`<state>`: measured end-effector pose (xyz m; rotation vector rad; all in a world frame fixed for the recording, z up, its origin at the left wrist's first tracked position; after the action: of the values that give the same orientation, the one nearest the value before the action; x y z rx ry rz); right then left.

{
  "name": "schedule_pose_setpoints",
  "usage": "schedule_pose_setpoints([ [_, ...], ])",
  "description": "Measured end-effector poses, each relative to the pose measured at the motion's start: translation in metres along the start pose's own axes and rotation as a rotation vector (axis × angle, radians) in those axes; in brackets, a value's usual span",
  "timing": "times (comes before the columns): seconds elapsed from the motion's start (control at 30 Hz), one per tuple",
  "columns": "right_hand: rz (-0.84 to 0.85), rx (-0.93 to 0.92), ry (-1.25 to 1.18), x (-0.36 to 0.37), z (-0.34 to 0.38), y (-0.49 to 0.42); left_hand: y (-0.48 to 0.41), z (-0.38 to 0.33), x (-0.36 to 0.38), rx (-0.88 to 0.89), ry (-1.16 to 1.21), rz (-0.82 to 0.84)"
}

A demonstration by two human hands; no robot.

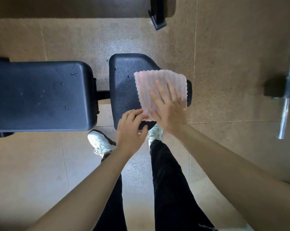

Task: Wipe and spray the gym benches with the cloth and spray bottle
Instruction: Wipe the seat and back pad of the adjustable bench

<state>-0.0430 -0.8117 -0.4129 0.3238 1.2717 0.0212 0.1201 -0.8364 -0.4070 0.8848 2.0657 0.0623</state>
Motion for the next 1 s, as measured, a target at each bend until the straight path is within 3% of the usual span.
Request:
schedule_pose_setpoints([
  [0.17, 0.154, -0.038, 0.254, 0.025, -0.032, -0.027, 0.018, 0.034, -0.018, -0.327, 0.032, -0.132],
  [0.3, 0.137, 0.067, 0.261, 0.015, -0.065, -0.039, 0.026, 0.047, -0.014, -0.496, 0.110, -0.109],
  [0.5, 0.104, 0.071, 0.227, 0.022, -0.050, -0.039, 0.028, 0.049, -0.014, -0.541, 0.247, -0.089],
  [0.67, 0.182, -0.083, 0.267, 0.036, -0.008, -0.031, 0.031, 0.062, -0.016, -0.501, 0.349, -0.068],
  [1.0, 0.135, -0.369, 0.225, 0.079, 0.076, 0.030, 0.033, 0.068, -0.021, -0.505, 0.546, -0.040],
])
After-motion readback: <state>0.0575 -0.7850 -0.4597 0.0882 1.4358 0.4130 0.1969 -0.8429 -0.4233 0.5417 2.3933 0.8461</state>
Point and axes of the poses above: each hand's wrist, its own y-axis away from the middle knuckle, its own x-axis out of the palm, z = x × y, the point moved 6 cm from there along -y, towards the middle knuckle, and after that the axes turned 4 degrees about y, right-handed, at the moved point
